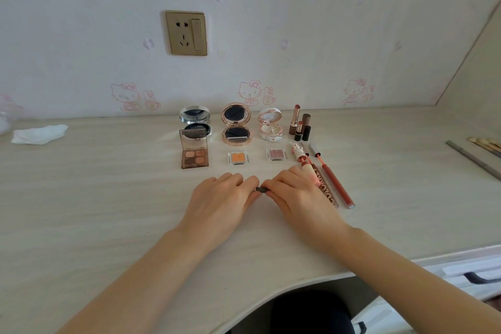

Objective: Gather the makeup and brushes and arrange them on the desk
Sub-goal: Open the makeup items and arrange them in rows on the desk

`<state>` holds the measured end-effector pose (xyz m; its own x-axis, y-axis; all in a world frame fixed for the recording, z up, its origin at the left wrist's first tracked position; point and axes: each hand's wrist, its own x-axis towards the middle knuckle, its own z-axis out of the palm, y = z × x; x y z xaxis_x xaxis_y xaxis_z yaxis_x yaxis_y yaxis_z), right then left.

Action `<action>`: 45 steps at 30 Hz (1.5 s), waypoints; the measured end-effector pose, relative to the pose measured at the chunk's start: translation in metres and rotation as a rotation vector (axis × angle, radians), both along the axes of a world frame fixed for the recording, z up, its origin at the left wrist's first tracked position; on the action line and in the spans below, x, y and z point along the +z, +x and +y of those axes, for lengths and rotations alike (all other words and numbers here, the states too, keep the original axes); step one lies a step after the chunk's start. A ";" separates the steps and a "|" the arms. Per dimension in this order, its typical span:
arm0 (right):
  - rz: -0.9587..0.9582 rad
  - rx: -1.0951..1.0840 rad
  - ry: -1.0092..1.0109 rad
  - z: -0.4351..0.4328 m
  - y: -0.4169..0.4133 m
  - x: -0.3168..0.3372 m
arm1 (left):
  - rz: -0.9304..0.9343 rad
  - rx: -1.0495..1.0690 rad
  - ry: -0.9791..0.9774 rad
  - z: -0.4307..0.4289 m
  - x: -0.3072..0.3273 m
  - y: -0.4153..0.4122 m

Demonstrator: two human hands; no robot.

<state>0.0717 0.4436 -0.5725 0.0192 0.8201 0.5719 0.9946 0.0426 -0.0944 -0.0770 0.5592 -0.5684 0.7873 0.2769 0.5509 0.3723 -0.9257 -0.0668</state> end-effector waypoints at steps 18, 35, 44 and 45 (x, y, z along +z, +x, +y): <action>0.014 0.068 0.018 -0.003 -0.005 -0.006 | 0.105 0.051 -0.079 0.001 0.000 -0.002; 0.144 -0.116 0.156 -0.005 -0.004 -0.005 | 0.099 0.142 -0.101 0.012 0.008 -0.011; 0.238 -0.160 0.148 -0.006 -0.003 -0.005 | -0.102 0.088 -0.348 0.010 0.010 -0.012; 0.246 -0.160 0.151 -0.006 -0.003 -0.005 | -0.120 0.080 -0.385 0.009 0.011 -0.012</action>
